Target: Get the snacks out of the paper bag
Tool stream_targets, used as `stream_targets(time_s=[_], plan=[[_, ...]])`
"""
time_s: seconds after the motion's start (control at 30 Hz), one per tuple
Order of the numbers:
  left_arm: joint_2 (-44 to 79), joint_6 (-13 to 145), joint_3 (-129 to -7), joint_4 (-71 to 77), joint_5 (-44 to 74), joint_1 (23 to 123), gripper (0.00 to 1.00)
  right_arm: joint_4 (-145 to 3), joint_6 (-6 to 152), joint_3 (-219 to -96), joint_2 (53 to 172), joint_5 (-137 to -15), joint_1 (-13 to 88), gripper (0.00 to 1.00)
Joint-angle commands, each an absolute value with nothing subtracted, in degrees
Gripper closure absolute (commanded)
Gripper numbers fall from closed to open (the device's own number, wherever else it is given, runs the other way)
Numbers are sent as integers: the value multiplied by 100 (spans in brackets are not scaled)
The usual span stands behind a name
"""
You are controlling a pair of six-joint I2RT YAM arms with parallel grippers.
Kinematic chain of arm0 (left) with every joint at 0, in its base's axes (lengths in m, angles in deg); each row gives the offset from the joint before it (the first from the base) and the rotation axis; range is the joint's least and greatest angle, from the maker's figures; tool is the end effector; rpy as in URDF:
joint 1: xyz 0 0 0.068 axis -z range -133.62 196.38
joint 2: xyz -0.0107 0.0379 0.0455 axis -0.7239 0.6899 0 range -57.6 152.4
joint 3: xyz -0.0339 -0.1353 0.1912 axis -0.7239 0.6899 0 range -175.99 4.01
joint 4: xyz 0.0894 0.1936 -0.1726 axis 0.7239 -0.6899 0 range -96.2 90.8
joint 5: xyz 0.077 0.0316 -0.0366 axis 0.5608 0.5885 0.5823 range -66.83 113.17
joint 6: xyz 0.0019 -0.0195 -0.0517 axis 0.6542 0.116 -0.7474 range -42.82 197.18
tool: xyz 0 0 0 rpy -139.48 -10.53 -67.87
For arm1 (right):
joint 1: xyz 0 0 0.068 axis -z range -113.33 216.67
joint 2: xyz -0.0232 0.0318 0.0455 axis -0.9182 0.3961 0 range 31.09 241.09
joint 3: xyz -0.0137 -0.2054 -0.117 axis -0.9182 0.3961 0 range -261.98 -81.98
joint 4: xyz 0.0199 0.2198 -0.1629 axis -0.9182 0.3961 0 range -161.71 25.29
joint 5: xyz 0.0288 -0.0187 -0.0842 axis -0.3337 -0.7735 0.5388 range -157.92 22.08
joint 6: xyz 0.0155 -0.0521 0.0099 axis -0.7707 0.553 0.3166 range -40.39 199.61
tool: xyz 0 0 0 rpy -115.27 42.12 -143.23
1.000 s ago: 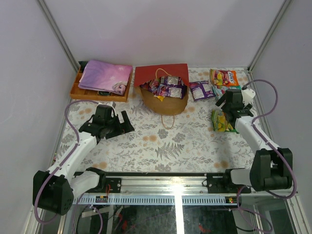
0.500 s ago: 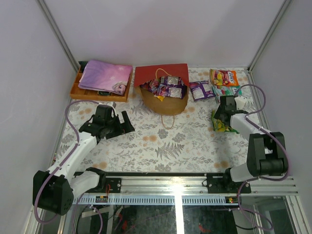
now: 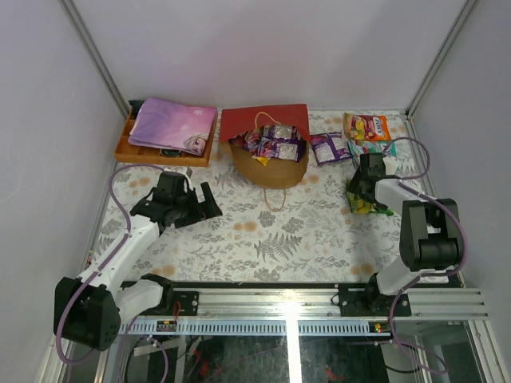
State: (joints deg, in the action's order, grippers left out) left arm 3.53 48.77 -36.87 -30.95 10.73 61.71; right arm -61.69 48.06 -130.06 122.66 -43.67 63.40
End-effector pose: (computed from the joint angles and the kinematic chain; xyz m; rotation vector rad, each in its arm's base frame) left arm 0.2316 -0.0719 0.1913 -0.1948 2.5374 -0.5836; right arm 0.3200 0.0028 0.1184 0.7522 2.2888 -0.2557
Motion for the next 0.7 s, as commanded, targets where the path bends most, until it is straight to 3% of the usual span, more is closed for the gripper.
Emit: stream_targets(time_s=[0.0, 0.27, 0.67], plan=[[374, 4993, -3739, -2871, 912, 6194, 0, -6095, 4678, -13216, 12459, -4788, 6713, 1], [462, 5002, -3727, -2821, 711, 6208, 0, -6139, 4790, -13321, 12617, -5033, 7315, 1], [397, 5002, -3712, -2811, 714, 6280, 0, -6136, 5066, -13937, 13145, -5018, 7367, 0]])
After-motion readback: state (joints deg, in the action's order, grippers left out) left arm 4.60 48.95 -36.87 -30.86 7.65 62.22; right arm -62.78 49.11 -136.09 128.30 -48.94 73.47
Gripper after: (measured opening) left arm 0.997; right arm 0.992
